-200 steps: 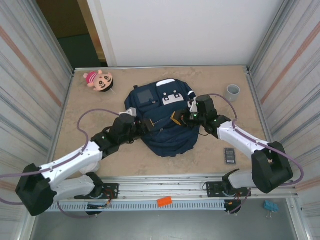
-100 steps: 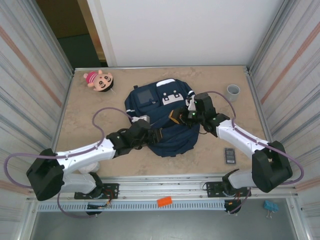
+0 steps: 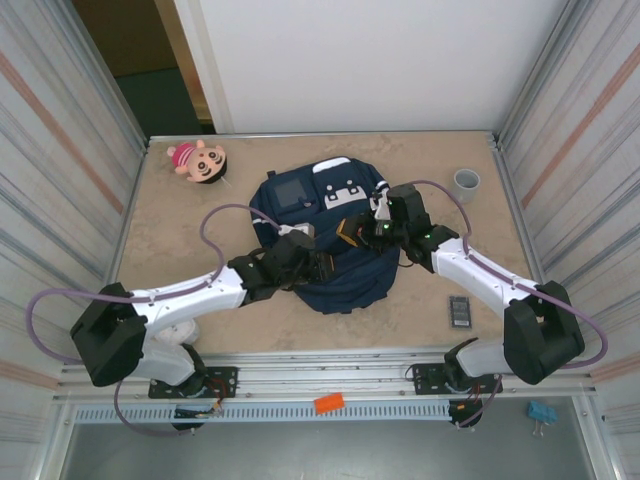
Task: Pack books, pencil case, and school supplies into a backpack
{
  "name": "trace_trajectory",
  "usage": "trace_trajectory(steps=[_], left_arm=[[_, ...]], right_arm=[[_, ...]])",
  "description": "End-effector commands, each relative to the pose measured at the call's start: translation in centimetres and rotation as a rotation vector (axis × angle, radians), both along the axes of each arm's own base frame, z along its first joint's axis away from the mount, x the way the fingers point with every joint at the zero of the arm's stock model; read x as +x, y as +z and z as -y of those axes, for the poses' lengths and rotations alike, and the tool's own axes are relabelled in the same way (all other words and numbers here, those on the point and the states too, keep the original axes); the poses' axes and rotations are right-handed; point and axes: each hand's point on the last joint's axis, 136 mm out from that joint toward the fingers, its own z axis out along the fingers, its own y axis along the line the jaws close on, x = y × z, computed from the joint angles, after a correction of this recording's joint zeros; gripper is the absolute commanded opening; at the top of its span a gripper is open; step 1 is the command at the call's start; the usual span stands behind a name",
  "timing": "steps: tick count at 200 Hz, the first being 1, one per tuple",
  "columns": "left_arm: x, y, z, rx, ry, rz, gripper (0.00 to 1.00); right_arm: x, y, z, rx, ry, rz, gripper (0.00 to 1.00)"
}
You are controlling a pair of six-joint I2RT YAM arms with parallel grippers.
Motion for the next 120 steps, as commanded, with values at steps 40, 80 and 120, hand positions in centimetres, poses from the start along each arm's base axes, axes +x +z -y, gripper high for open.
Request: trace_trajectory(steps=[40,80,120], left_arm=[[0.8,0.2,-2.3,0.056,0.081,0.052,0.02],[-1.0,-1.8,-7.0,0.096,0.153,0.029,0.0],[-0.5,-1.1,-8.1,0.036,0.161,0.068,0.0]], right_arm=[[0.5,2.2,0.8,0.0,0.062,0.077,0.0],[1.9,2.2,3.7,-0.03,0.063,0.061,0.0],[2.3,2.6,3.6,-0.017,0.058,0.064,0.09]])
